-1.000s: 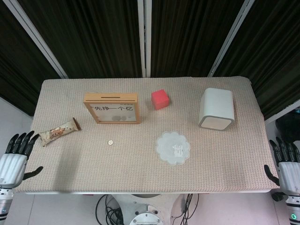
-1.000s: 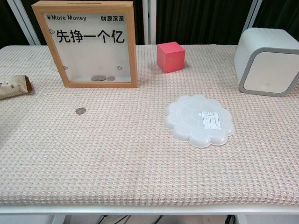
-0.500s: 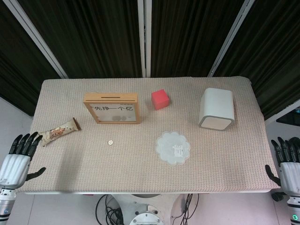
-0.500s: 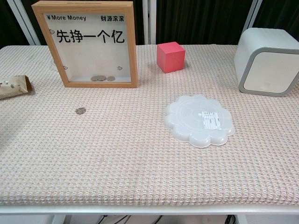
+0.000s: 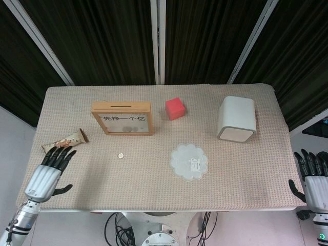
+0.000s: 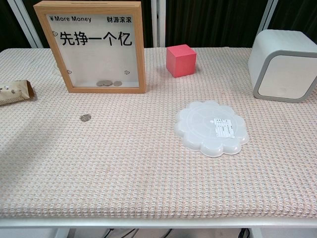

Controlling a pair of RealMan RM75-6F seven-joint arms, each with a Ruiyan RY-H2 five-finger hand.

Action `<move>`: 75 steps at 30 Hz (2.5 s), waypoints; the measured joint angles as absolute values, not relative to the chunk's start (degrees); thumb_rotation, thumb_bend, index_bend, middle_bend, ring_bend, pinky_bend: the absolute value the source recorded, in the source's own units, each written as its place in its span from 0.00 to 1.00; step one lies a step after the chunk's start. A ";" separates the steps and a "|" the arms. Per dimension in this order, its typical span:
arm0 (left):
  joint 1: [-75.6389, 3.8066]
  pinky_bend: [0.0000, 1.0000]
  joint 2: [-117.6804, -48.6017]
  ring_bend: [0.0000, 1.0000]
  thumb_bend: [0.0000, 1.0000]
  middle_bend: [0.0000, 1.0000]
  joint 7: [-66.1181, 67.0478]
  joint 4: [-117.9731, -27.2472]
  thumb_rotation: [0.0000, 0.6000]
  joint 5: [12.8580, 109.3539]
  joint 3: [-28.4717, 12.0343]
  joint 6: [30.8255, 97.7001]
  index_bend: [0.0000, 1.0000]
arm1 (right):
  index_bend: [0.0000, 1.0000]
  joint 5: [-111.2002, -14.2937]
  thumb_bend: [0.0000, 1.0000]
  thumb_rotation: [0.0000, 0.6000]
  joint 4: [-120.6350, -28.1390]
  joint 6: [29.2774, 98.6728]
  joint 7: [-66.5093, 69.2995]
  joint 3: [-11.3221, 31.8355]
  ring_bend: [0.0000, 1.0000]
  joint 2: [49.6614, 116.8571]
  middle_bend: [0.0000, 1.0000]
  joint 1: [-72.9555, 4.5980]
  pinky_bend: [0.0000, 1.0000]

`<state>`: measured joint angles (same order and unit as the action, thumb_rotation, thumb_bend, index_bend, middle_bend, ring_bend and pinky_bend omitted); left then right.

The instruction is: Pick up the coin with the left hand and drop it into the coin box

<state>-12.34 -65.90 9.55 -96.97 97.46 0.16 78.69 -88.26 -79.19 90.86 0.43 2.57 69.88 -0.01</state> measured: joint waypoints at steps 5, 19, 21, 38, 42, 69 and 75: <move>-17.38 0.07 -69.98 0.00 0.04 0.03 14.26 -97.48 1.00 98.14 -1.57 72.88 0.06 | 0.00 -88.52 0.28 1.00 -80.09 91.63 0.20 2.70 0.00 69.61 0.00 0.23 0.00; -24.60 0.21 -82.72 0.06 0.04 0.14 20.43 -87.17 1.00 87.86 -6.19 63.49 0.17 | 0.00 -86.47 0.28 1.00 -79.83 92.11 2.83 3.62 0.00 68.47 0.00 1.48 0.00; -25.47 0.23 -84.21 0.08 0.05 0.15 19.65 -85.02 1.00 86.58 -6.51 62.46 0.18 | 0.00 -86.39 0.28 1.00 -79.83 91.94 2.93 3.69 0.00 68.43 0.00 1.43 0.00; -28.64 0.28 -92.34 0.14 0.16 0.20 11.29 -72.55 1.00 82.74 -6.23 60.43 0.32 | 0.00 -86.24 0.29 1.00 -80.31 90.38 2.29 3.62 0.00 68.20 0.00 0.98 0.00; -28.85 0.32 -93.82 0.17 0.16 0.26 9.90 -70.79 1.00 82.72 -5.94 61.27 0.34 | 0.00 -86.03 0.29 1.00 -80.34 89.76 2.25 3.56 0.00 68.29 0.00 0.86 0.00; -31.34 0.30 -99.58 0.17 0.24 0.24 9.59 -64.30 1.00 81.14 -5.67 61.41 0.40 | 0.00 -85.69 0.29 1.00 -79.17 88.82 3.75 3.61 0.00 68.36 0.00 0.67 0.00; -31.83 0.30 -100.15 0.16 0.25 0.24 8.89 -63.94 1.00 81.37 -5.39 61.23 0.40 | 0.00 -85.58 0.29 1.00 -79.14 88.56 3.78 3.54 0.00 68.32 0.00 0.67 0.00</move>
